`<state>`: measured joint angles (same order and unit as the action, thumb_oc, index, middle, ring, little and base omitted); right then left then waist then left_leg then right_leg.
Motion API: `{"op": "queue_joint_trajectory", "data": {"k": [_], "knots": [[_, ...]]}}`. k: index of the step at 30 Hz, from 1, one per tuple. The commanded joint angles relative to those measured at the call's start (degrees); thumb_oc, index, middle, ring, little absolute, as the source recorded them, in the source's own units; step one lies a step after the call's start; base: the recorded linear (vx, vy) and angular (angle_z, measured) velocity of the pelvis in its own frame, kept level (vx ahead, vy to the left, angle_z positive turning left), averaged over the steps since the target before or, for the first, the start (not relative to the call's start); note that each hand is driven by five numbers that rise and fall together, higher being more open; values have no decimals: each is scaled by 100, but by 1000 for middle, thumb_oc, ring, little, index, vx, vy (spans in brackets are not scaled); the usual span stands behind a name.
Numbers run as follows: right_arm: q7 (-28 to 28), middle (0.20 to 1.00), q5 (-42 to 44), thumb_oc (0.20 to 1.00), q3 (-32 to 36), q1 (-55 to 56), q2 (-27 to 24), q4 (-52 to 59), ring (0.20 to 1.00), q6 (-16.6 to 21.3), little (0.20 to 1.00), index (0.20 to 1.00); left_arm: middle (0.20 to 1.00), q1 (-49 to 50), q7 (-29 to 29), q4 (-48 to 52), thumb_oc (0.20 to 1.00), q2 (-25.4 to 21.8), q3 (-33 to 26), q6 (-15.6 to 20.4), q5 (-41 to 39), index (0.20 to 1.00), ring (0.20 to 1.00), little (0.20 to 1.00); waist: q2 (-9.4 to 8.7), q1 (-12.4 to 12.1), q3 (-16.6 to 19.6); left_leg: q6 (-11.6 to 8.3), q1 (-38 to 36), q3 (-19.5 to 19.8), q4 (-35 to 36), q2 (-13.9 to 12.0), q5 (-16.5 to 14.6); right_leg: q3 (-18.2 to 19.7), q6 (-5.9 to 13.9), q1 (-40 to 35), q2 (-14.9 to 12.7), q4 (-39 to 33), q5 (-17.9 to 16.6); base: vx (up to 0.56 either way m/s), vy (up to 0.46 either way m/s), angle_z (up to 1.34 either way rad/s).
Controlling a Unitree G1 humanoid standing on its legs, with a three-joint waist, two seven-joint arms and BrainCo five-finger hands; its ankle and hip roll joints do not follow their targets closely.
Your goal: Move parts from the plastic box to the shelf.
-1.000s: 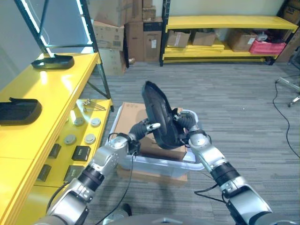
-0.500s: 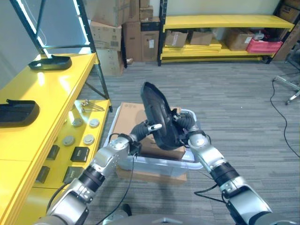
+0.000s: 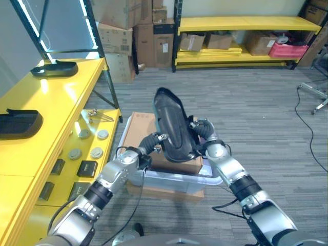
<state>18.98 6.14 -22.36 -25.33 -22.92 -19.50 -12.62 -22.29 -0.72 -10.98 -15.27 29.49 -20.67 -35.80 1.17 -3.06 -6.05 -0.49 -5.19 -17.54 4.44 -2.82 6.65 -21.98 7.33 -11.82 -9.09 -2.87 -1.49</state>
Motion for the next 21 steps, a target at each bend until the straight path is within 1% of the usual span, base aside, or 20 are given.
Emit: {"op": "queue_joint_trajectory", "data": {"k": [1,6,9,11,13,16,17,18,21], "knots": [[12,200,3,200,-90,-862,147,-114,200,349,200,200,200,-732,232,-138,200,566,431,523,-133,200,200,200,39,-178,235,-179,-206,96,-162,-214,-581,-212,378,297,-303,546,340,0,0,0],[50,200,21,200,-91,-863,170,-135,200,377,200,200,200,-723,202,-140,200,602,432,614,-183,200,200,200,42,-177,229,-176,-212,105,-166,-206,-586,-206,377,298,-304,559,345,0,0,0],[57,200,70,200,-84,-850,218,-96,200,401,200,200,200,-726,112,-86,200,658,450,800,-258,200,200,200,42,-171,225,-179,-213,109,-166,-201,-591,-198,378,293,-300,553,346,0,0,0],[42,200,105,200,-62,-870,238,-75,200,396,200,200,200,-733,2,-23,200,682,442,828,-264,200,200,200,37,-172,219,-177,-224,107,-159,-202,-593,-206,375,288,-301,553,347,0,0,0],[45,200,157,200,-55,-869,250,-65,200,400,200,200,200,-744,-104,-13,200,683,447,875,-222,200,200,200,33,-175,226,-177,-232,116,-152,-200,-591,-204,375,289,-300,556,346,0,0,0],[50,200,235,200,-52,-863,265,-51,200,422,200,200,200,-744,-104,-30,200,679,417,954,-133,200,200,200,27,-176,230,-182,-234,112,-154,-205,-593,-202,376,286,-298,552,349,0,0,0],[50,944,352,944,-38,-859,317,9,944,425,944,944,200,-756,-239,27,200,690,382,992,-55,200,200,200,28,-173,222,-188,-240,107,-151,-210,-590,-203,377,284,-297,548,345,0,0,0],[42,1000,411,1000,-30,-859,335,35,1000,384,1000,1000,200,-758,-304,46,200,689,375,1018,-35,200,200,200,30,-177,215,-188,-240,110,-152,-212,-592,-205,377,284,-300,549,344,0,0,0],[89,1000,680,1000,1,-860,403,115,1000,304,1000,1000,200,-781,-501,137,200,672,292,1032,-67,200,200,200,32,-189,200,-190,-245,117,-153,-209,-592,-208,376,273,-300,538,338,-10,2,-5]]}}
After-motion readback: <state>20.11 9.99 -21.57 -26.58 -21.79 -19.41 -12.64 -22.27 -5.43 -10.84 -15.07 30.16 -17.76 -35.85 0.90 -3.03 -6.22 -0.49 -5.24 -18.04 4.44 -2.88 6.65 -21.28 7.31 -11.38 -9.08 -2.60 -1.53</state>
